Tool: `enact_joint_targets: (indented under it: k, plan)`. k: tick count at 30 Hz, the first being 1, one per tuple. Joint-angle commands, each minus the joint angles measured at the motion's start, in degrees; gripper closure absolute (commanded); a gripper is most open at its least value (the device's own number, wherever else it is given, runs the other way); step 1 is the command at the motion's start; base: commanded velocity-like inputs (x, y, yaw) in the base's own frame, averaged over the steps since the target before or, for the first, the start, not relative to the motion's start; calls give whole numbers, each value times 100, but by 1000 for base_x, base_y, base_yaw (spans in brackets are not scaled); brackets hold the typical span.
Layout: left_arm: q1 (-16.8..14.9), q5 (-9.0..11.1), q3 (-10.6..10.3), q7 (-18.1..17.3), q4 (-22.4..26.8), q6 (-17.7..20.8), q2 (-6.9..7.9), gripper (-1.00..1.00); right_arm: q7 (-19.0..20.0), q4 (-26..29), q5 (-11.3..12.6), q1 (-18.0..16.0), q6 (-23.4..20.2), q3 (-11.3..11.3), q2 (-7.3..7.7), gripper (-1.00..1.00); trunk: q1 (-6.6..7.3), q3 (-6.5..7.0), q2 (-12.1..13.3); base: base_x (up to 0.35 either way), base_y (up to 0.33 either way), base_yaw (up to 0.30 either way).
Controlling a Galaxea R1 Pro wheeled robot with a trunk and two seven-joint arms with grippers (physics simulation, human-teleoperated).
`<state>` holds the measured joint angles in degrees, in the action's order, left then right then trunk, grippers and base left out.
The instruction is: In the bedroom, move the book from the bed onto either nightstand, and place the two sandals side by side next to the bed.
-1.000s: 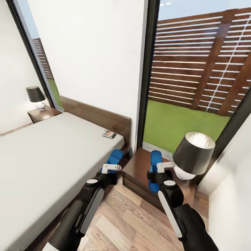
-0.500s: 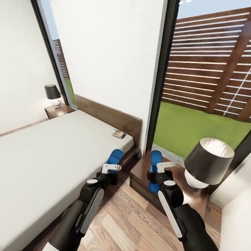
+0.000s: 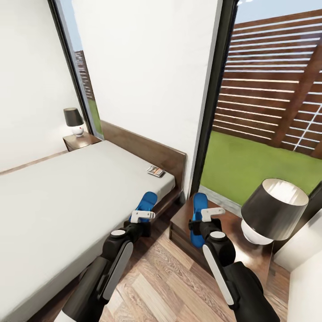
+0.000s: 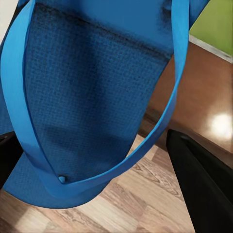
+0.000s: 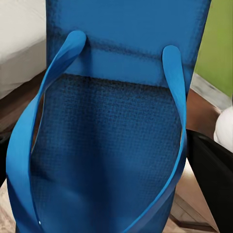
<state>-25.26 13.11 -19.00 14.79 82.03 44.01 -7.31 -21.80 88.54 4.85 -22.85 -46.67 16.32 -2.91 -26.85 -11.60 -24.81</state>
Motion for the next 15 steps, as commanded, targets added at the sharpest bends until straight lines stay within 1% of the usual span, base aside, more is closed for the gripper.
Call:
enact_joint_targets:
  k: [1,4,6,9,10,12,13,14,15]
  plan:
    - [-6,56,-5,59,6,20,1,100,-52,5,51,-7,-19,6,1,100,-3,-11,-11,0,0,0]
    - [-7,76,-13,71,-72,20,-8,100,-52,-33,51,-7,-16,-8,1,100,-3,-11,-11,0,0,0]
    - [-30,87,-14,75,-240,24,-16,100,-52,-57,56,-5,-3,-10,-4,100,-3,-11,-11,0,0,0]
    - [-77,96,-9,76,-730,25,-36,100,-40,-234,66,-6,8,-18,-18,100,-3,-11,-11,0,0,0]
    - [-84,96,-9,76,-821,24,-41,100,-35,-295,68,-7,14,-17,-19,100,-3,-11,-11,0,0,0]
    - [-102,100,-7,75,-1090,12,-50,100,-20,-518,76,-5,30,-16,-26,100,-3,-11,-11,0,0,0]
    - [-152,112,0,72,-1359,-20,-55,100,-10,-758,81,-5,50,-15,-26,100,-3,-11,-11,0,0,0]
    - [-175,125,2,71,-1446,-40,-56,100,-6,-828,82,-6,60,-15,-26,100,-3,-11,-11,0,0,0]
    - [-235,164,8,70,-1646,-105,-58,100,3,-956,84,-6,86,-15,-26,100,-3,-11,-11,0,0,0]
